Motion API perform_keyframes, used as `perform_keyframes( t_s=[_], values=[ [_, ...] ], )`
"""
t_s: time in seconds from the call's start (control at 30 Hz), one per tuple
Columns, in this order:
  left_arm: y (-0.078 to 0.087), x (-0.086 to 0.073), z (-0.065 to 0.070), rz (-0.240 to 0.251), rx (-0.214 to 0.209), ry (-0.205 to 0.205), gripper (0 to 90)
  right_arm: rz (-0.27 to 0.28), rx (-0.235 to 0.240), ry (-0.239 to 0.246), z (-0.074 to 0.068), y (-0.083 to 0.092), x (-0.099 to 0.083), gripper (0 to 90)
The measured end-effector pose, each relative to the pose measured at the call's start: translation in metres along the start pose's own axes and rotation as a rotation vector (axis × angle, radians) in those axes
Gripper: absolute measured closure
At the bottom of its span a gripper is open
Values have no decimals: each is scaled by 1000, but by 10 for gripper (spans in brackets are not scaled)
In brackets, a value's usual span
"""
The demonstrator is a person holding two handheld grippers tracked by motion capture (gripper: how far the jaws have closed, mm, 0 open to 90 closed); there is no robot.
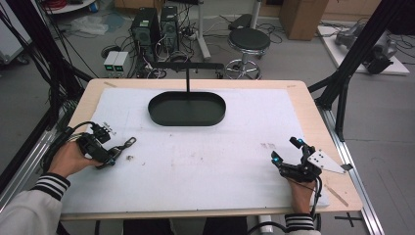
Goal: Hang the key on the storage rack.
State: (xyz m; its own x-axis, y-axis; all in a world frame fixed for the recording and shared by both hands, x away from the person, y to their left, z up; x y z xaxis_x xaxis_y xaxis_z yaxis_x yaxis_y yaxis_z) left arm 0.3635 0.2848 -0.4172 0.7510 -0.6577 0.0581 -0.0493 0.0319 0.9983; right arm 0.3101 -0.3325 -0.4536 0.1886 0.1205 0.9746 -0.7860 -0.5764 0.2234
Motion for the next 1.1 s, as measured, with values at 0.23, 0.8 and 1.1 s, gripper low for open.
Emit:
perform_keyframes(
  t_s=[0.23, 0.8, 1.1],
  values=[
    [14, -1, -3, 108, -6, 29, 487, 2, -1, 4, 0, 0, 0, 81],
    [67, 18, -5, 406, -27, 74, 486, -3, 2, 1, 0, 0, 0, 81],
    [92, 41, -8, 519, -11, 104, 487, 1, 3, 1, 0, 0, 0, 81]
  ],
)
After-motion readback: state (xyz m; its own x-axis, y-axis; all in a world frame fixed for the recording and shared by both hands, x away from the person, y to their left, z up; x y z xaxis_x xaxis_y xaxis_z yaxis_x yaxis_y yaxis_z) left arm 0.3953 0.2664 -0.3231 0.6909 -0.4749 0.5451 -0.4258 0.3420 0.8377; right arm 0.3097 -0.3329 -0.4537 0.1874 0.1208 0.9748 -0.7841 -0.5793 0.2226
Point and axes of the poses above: each handheld gripper's, and its own axes: y roughly backward along the jaws, x roughly out of its top, z roughly to its right, the point moved 2 cm from there along -y, roughly forward along the jaws, and after that the axes turned 12 degrees about -z, right-handed, at the moved point
